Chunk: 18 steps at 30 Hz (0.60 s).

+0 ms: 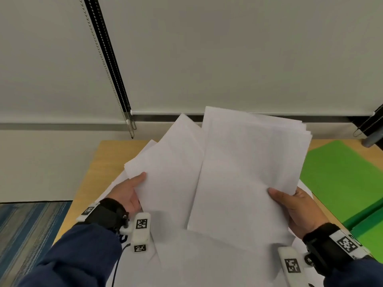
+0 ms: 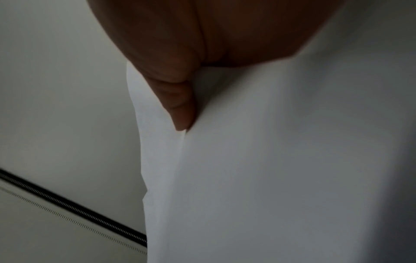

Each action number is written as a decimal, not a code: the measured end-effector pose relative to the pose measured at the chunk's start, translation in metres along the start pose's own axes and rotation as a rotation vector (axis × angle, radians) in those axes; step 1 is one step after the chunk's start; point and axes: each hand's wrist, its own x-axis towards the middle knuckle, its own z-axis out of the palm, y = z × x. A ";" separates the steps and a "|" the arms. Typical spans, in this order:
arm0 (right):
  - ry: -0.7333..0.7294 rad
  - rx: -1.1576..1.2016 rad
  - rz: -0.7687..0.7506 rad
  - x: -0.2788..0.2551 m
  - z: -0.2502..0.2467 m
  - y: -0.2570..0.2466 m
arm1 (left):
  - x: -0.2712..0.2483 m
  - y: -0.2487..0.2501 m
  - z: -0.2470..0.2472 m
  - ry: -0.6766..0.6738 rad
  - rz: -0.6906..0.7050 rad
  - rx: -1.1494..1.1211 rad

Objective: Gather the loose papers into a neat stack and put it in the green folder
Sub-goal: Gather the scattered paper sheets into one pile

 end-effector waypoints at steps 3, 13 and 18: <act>0.022 -0.013 -0.010 0.001 -0.002 -0.004 | -0.008 -0.023 0.007 -0.059 0.059 -0.033; 0.268 -0.250 -0.414 -0.004 -0.012 -0.066 | -0.043 -0.008 -0.015 0.263 0.536 0.162; 0.431 -0.061 -0.593 -0.026 -0.017 -0.102 | -0.063 0.010 -0.042 0.304 0.686 0.112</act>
